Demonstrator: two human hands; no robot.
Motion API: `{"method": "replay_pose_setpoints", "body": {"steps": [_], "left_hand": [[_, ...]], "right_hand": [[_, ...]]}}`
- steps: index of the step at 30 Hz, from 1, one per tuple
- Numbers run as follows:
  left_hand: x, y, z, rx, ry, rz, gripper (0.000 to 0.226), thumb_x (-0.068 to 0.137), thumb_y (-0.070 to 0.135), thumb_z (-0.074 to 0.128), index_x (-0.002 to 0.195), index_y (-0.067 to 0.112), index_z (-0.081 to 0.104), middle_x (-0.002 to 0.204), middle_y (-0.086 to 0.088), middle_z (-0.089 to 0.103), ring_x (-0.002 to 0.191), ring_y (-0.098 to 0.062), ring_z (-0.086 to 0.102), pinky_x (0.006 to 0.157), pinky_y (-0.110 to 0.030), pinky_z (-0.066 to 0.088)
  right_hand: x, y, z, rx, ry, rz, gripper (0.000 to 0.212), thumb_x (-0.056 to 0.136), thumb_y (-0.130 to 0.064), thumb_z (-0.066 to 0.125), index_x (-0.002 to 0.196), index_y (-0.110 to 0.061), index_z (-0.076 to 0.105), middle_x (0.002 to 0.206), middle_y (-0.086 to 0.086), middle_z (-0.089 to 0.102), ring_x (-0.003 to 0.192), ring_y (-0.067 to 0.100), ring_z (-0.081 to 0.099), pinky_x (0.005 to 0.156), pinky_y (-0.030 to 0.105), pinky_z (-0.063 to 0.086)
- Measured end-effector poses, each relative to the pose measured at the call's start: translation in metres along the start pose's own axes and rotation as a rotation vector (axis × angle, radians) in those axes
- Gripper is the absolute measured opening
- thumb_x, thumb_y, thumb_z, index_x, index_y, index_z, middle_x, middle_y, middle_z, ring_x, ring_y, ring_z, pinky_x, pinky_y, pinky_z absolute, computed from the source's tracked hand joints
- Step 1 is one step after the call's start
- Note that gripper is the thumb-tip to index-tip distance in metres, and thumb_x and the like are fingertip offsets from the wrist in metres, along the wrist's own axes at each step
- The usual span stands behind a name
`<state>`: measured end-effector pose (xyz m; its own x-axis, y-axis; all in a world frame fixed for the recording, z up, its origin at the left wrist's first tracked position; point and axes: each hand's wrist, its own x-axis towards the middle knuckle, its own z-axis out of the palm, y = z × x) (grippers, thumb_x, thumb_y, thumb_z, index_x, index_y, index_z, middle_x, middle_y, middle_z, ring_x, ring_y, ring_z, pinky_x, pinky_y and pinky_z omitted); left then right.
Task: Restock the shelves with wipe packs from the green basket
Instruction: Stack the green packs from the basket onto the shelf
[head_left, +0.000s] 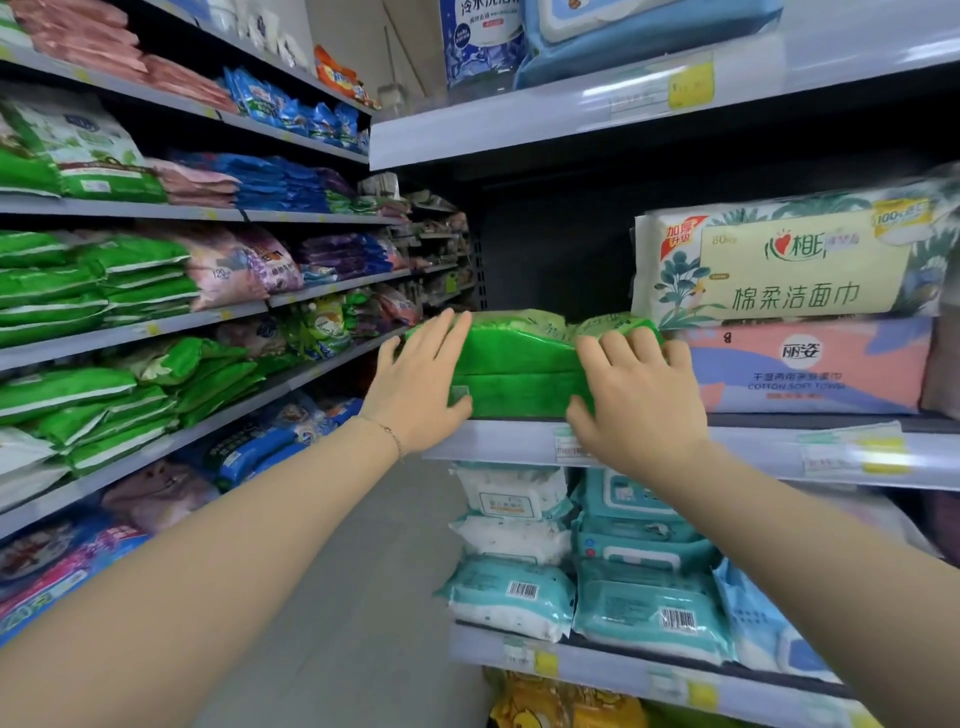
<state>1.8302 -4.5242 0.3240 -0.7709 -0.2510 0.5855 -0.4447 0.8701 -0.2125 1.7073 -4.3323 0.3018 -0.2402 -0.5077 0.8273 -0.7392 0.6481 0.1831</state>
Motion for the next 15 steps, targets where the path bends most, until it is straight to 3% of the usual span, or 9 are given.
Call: {"method": "replay_pose_setpoints", "body": {"steps": [4,7,10,15], "left_hand": [[-0.021,0.001,-0.005,0.018,0.06,0.013,0.073,0.084,0.037,0.058,0.147,0.014,0.029,0.152,-0.007,0.028,0.137,-0.028,0.026,0.105,-0.046,0.032],[-0.05,0.011,-0.003,0.054,0.102,0.118,0.058,0.077,0.041,0.045,0.126,0.01,0.053,0.129,-0.009,0.052,0.118,-0.031,0.048,0.084,-0.042,0.044],[-0.083,0.024,0.007,0.068,0.075,0.165,0.061,0.069,0.046,0.037,0.115,0.013,0.057,0.114,-0.006,0.058,0.105,-0.028,0.054,0.074,-0.039,0.045],[-0.139,0.033,0.035,0.032,-0.074,0.088,0.06,0.068,0.051,0.039,0.113,0.015,0.057,0.109,-0.002,0.059,0.101,-0.025,0.056,0.072,-0.036,0.043]], "right_hand": [[-0.013,-0.01,-0.009,0.012,0.027,-0.11,0.032,0.069,-0.03,0.061,0.093,-0.008,0.059,0.084,0.01,0.057,0.078,0.031,0.052,0.068,0.04,0.036],[-0.029,-0.032,-0.01,0.055,0.014,-0.202,0.029,0.071,-0.032,0.055,0.091,-0.01,0.058,0.084,0.008,0.057,0.079,0.03,0.051,0.069,0.039,0.032],[-0.046,-0.053,-0.005,0.114,-0.027,-0.272,0.03,0.072,-0.03,0.056,0.093,-0.01,0.059,0.084,0.008,0.057,0.08,0.03,0.052,0.071,0.04,0.031],[-0.092,-0.092,0.011,0.24,-0.151,-0.33,0.03,0.072,-0.032,0.049,0.09,-0.01,0.059,0.086,0.009,0.057,0.083,0.031,0.053,0.072,0.042,0.039]]}}
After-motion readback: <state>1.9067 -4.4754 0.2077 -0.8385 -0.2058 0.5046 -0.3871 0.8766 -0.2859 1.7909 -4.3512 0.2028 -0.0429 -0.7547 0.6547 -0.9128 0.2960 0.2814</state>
